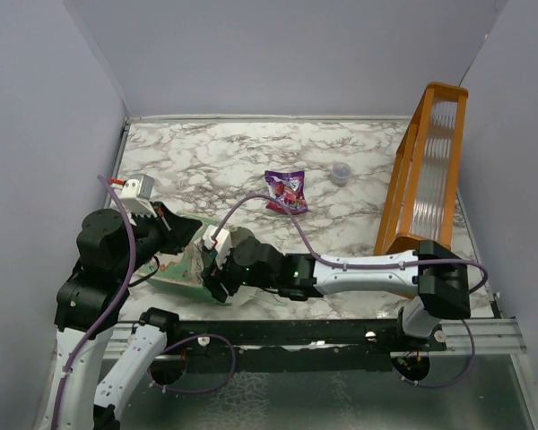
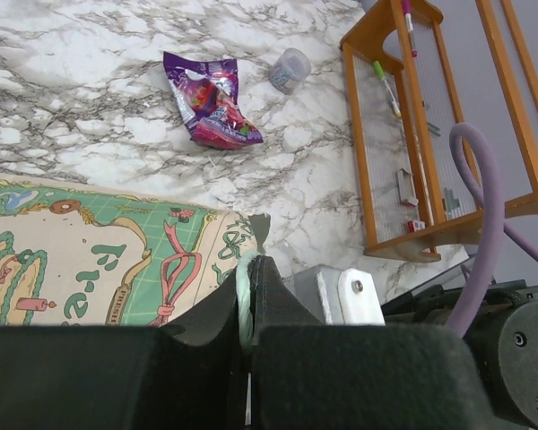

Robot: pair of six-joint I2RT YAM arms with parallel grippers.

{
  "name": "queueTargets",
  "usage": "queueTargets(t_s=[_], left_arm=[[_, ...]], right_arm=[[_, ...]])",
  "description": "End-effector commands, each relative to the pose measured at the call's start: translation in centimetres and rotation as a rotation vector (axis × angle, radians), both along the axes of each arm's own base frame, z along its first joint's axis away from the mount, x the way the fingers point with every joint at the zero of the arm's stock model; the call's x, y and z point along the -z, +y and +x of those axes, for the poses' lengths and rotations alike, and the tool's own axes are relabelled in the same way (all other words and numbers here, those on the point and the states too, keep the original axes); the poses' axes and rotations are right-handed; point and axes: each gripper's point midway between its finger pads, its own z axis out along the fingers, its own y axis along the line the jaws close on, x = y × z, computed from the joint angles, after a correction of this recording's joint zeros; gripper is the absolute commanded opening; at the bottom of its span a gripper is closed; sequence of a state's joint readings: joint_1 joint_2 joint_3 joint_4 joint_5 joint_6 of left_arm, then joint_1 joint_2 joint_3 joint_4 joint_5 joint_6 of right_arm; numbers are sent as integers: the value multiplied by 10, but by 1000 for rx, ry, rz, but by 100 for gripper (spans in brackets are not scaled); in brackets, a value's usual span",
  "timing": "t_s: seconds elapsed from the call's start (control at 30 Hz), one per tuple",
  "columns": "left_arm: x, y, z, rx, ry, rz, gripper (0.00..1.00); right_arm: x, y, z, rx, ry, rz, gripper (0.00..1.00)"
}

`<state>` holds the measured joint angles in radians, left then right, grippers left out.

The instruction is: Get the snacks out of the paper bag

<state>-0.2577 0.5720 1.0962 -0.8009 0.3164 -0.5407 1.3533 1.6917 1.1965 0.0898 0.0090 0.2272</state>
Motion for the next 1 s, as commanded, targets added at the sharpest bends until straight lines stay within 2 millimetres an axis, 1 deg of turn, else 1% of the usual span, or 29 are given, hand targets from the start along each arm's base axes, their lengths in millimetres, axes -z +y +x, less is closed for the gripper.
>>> queueTargets(t_s=[0.0, 0.03, 0.1, 0.17, 0.2, 0.3, 0.37, 0.43, 0.53, 0.6, 0.7, 0.77, 0.83, 0.9, 0.93, 0.97], left_arm=[[-3, -3, -6, 24, -17, -11, 0], [-3, -2, -6, 22, -18, -6, 0], [-3, -1, -6, 19, -17, 6, 0], [-4, 1, -6, 15, -18, 13, 0], [-6, 1, -7, 14, -21, 12, 0], [-6, 1, -7, 10, -25, 9, 0], [-6, 1, -7, 11, -23, 4, 0], [-7, 1, -8, 14, -21, 3, 0], [-9, 1, -10, 11, -26, 2, 0], [-10, 2, -10, 7, -28, 3, 0], [-10, 2, -9, 4, -27, -1, 0], [-10, 1, -9, 6, -27, -7, 0], [-10, 1, -9, 5, -26, -9, 0], [-10, 2, -9, 2, -25, -6, 0], [-10, 2, -10, 1, -25, -5, 0], [-10, 3, -10, 0, -25, -3, 0]], right_arm=[[-4, -31, 32, 227, -46, 18, 56], [0, -35, 32, 234, -52, 13, 57], [12, -43, 36, 252, -70, -15, 64], [19, -48, 43, 289, -88, -49, 69], [19, -48, 46, 309, -94, -58, 70], [18, -47, 52, 338, -108, -59, 85], [18, -46, 54, 340, -115, -57, 92], [22, -46, 58, 355, -126, -67, 94], [30, -45, 60, 359, -111, -76, 94], [38, -40, 59, 344, -97, -78, 93], [41, -33, 61, 348, -86, -69, 90], [41, -28, 61, 339, -93, -63, 85], [41, -24, 62, 325, -99, -61, 75], [38, -22, 61, 312, -99, -54, 56], [37, -22, 61, 306, -101, -52, 48], [34, -22, 60, 303, -102, -46, 44]])
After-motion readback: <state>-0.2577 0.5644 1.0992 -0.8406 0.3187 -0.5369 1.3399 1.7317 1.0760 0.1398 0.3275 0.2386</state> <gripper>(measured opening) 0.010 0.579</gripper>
